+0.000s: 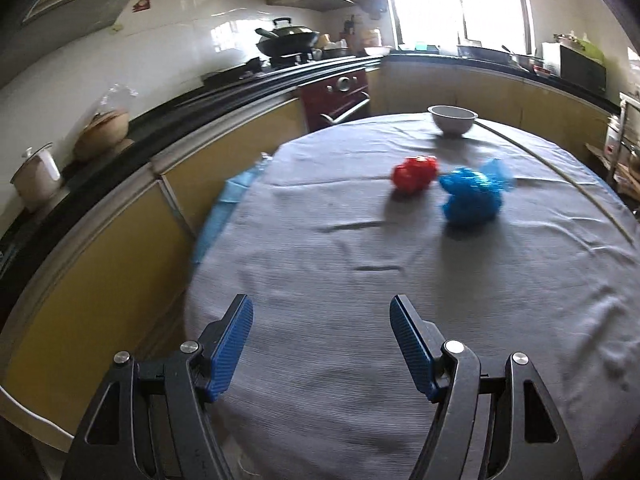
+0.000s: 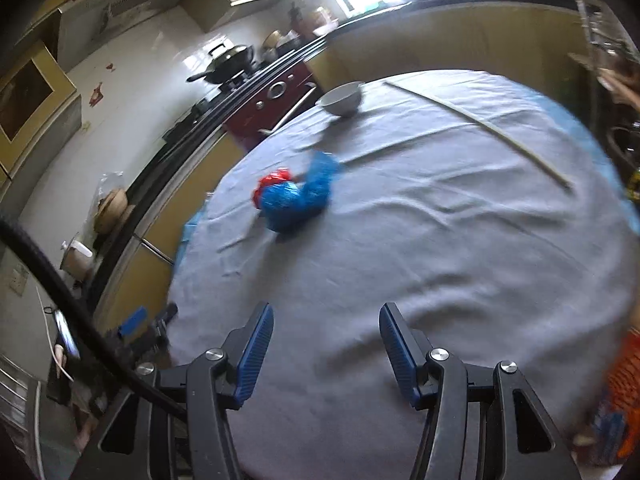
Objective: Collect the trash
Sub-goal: 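Grasp the blue plastic bag with right tool while left grasps red bag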
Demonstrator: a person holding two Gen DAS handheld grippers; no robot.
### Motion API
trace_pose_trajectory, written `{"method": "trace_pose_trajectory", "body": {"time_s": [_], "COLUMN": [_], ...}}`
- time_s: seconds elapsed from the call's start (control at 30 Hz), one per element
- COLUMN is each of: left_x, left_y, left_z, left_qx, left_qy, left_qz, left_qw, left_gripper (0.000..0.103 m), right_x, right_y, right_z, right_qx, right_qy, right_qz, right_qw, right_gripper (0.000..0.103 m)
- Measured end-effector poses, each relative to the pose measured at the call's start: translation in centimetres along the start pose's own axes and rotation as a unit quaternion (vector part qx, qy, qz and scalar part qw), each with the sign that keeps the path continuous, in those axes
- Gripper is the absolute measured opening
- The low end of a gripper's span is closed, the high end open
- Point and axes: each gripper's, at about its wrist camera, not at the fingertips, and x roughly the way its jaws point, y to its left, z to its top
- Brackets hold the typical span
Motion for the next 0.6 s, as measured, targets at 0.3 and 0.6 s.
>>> {"method": "trace_pose_trajectory", "body": {"time_s": [0.3, 0.6], "left_x": [1.5, 4.0], "left_y": [5.0, 8.0], "left_z": [-1.5, -0.2], "left_qx": [-0.006, -0.012], "left_qy": [-0.004, 0.000], "left_qz": [0.023, 0.027], "left_qw": [0.9997, 0.9996], "left_gripper": [0.072, 0.072], "right_x": [13.6, 22.3], "right_y": [3.9, 1.7], "right_z": [6.9, 10.2], "right_qx": [0.059, 0.212], "right_qy": [0.056, 0.064], "right_qz": [0.012, -0.004], "right_qw": [0.997, 0.975], "right_gripper": [0.059, 0.066]}}
